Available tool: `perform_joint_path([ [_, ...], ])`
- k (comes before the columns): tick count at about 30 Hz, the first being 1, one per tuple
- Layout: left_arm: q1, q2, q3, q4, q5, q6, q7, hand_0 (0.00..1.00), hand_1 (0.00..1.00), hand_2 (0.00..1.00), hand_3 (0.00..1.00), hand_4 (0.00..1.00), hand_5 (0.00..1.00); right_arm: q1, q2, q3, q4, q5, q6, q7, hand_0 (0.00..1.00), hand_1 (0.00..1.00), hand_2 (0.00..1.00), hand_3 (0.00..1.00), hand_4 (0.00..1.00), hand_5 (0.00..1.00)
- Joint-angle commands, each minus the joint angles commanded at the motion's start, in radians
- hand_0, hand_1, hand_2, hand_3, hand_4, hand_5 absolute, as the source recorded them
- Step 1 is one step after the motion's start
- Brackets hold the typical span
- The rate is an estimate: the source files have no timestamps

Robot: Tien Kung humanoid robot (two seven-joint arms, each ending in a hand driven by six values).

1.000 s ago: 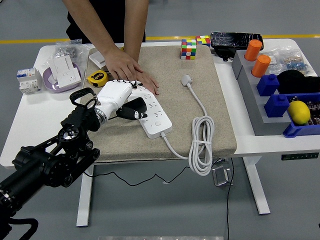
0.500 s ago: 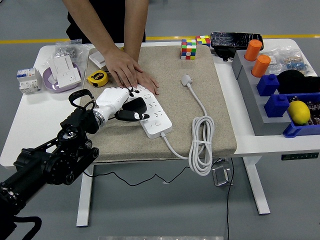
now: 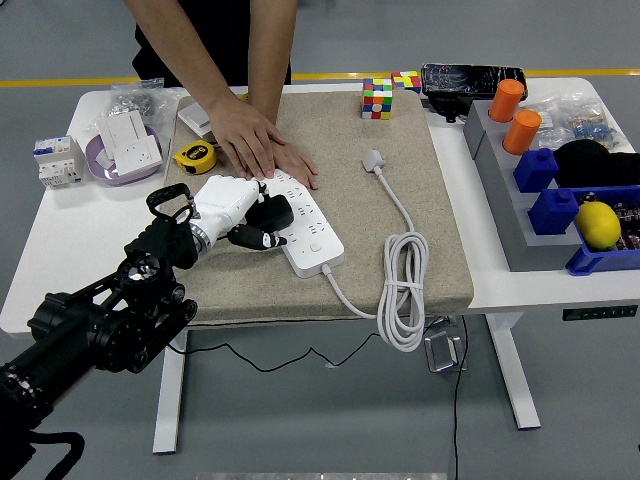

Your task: Pick up the plug,place it near the board,insert it into the board,press the button

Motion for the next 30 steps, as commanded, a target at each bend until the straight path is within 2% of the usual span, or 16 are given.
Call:
perform_joint_path([
  [5,-0.001,-0.001,-0.003,0.003,0.0,0.022,-0.001,0.478,0.552,0.483,0.434,0.589,0.468,0.0,0.001,-0.001,0.0,-0.001,0.0,-0.001,0.857,0.793,0.763,0.783,0.998,0.97],
  [6,-0.001,-0.002,-0.004,0.004,0.0,0.022,-0.001,0.452,0.541,0.465,0.406,0.534,0.51,-0.001,0.001,-0.002,0.0,-0.002,0.0,-0.001,0.857,0.793,0.763,0.783,0.998,0.969],
  [9,0.001,-0.002,-0.003,0.01,0.0,0.023,-0.001,0.452,0.541,0.465,0.406,0.534,0.51,-0.002,0.0,-0.004,0.001,-0.002,-0.001,-0.002,0.857,0.793,0.763,0.783,0.998,0.969],
  [17,0.005,-0.003,-0.001,0.014,0.0,-0.001,0.0,0.435,0.522,0.449,0.395,0.518,0.491,-0.003,-0.001,-0.006,0.002,-0.01,-0.004,-0.003,0.855,0.793,0.763,0.783,0.998,0.968],
  [18,0.006,-0.003,0.0,0.013,0.0,-0.001,-0.001,0.337,0.31,0.326,0.293,0.47,0.362,-0.003,-0.001,-0.007,0.002,-0.01,-0.004,-0.004,0.855,0.793,0.763,0.783,0.998,0.968],
  [23,0.012,-0.001,-0.004,0.004,0.0,0.001,-0.007,0.337,0.31,0.326,0.293,0.47,0.362,-0.005,-0.002,-0.008,0.001,-0.009,-0.004,-0.003,0.855,0.793,0.763,0.783,0.998,0.968],
  [24,0.013,-0.001,-0.006,0.004,0.0,0.002,-0.006,0.296,0.176,0.222,0.222,0.465,0.386,-0.005,-0.002,-0.008,0.001,-0.009,-0.004,-0.003,0.854,0.793,0.762,0.782,0.998,0.967],
  [29,0.019,0.004,-0.009,0.002,0.0,0.01,-0.003,0.296,0.176,0.222,0.222,0.465,0.386,-0.007,-0.001,-0.008,0.001,-0.009,-0.004,-0.003,0.854,0.793,0.762,0.782,0.998,0.967],
  [30,0.022,0.005,-0.014,-0.002,0.0,0.012,-0.003,0.295,0.166,0.213,0.209,0.456,0.354,-0.007,-0.001,-0.008,0.002,-0.01,-0.004,-0.003,0.853,0.794,0.762,0.782,0.998,0.967],
])
